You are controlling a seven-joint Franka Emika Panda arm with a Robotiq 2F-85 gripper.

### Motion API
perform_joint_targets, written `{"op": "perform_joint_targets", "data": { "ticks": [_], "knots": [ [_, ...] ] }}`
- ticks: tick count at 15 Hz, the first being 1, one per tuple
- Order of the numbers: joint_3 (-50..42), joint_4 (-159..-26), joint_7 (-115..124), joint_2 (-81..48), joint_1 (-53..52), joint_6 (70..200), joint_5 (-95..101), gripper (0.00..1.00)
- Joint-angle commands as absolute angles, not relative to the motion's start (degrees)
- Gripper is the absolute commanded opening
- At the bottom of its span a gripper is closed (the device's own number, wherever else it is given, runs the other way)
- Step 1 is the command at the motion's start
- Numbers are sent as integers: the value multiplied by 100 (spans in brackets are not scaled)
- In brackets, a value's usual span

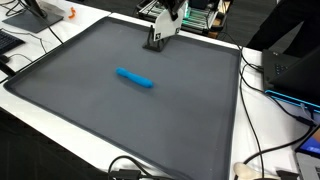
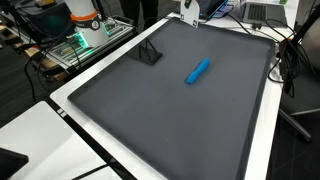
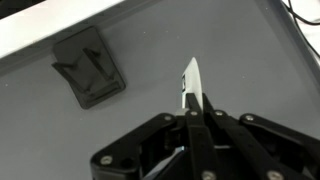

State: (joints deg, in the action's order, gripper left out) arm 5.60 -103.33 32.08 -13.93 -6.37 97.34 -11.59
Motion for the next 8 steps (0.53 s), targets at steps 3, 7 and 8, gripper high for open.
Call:
{"op": "perform_joint_targets", "data": {
  "ticks": [3, 7, 8],
  "knots": [
    [465, -9559, 3020, -1974, -896, 9270, -772, 4],
    [444, -9567, 3022, -1962, -898, 9279, -772, 4],
    [442, -9567, 3023, -1953, -897, 9279, -771, 4]
  ]
}}
